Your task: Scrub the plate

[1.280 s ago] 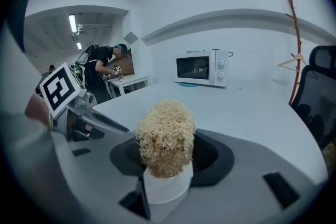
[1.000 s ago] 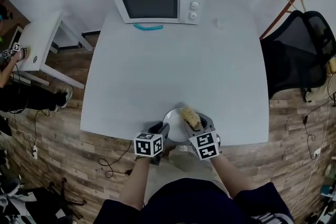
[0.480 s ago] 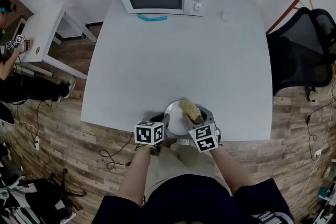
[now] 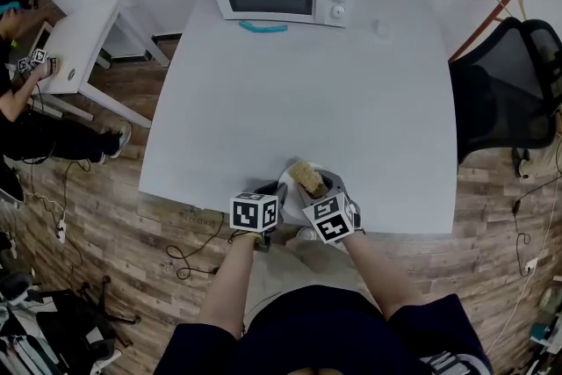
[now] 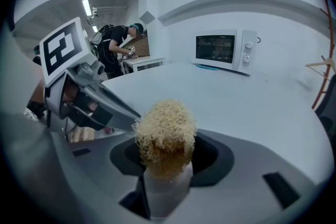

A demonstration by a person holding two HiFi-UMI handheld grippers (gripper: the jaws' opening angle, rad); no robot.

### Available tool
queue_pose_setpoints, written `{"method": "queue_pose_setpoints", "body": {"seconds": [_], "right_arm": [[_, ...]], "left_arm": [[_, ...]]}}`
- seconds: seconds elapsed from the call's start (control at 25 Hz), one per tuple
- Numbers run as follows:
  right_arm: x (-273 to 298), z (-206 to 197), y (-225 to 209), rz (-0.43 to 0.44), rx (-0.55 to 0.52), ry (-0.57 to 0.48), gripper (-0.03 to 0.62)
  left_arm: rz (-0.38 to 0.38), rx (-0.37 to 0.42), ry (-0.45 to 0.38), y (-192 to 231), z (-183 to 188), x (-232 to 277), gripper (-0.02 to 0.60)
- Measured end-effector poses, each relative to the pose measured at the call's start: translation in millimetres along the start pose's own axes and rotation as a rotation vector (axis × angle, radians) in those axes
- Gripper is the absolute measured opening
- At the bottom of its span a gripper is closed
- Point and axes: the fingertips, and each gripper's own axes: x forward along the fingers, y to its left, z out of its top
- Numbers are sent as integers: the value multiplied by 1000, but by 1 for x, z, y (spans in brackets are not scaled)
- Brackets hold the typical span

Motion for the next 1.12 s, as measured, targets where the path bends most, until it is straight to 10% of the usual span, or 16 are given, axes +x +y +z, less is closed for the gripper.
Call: {"method": "queue_pose_setpoints", "body": {"seconds": [0.64,1.12], "right_arm": [[-19,-29,42,141,-17,72,186],[-38,-49,18,63,-37,106,186]], "left_arm": [[44,20,-38,2,1,0,80],[33,20,-30,3,2,2,80]]}}
